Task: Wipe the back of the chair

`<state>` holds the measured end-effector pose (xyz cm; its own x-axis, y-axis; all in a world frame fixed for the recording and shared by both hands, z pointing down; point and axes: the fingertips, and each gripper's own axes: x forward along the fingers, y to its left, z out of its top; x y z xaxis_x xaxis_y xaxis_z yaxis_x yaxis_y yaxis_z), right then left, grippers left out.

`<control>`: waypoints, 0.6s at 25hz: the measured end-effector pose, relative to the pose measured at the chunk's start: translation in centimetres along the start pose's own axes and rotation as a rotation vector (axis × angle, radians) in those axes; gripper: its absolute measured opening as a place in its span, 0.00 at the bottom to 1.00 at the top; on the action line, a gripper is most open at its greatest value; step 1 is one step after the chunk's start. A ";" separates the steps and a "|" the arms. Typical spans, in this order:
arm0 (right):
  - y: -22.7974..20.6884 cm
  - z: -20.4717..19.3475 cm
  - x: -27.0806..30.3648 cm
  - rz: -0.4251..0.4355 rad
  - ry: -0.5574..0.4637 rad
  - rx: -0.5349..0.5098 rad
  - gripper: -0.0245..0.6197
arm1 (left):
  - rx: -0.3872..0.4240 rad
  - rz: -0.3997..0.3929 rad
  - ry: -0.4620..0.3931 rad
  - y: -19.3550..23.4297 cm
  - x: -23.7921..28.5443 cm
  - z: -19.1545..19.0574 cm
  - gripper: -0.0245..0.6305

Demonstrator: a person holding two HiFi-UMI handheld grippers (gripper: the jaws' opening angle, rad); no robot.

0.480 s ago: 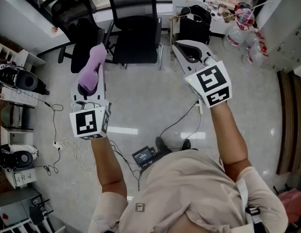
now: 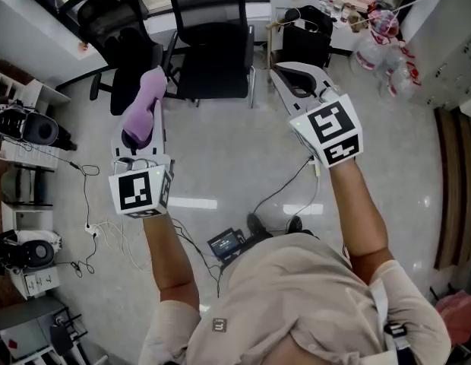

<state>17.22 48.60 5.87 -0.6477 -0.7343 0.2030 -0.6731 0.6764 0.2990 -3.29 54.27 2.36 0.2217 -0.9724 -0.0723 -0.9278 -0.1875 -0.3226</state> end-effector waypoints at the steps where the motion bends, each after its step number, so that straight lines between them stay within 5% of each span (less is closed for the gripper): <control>1: 0.1 -0.1 0.2 -0.001 0.003 0.000 0.03 | 0.001 -0.001 0.001 0.2 0.1 -0.2 0.17; 15: 3.2 0.7 5.8 0.000 0.007 0.025 0.03 | -0.029 -0.036 0.015 3.9 2.3 -4.4 0.17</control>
<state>11.11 46.54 7.32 -0.6449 -0.7348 0.2099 -0.6819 0.6773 0.2760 -7.74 50.71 5.06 0.2507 -0.9669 -0.0473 -0.9277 -0.2260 -0.2971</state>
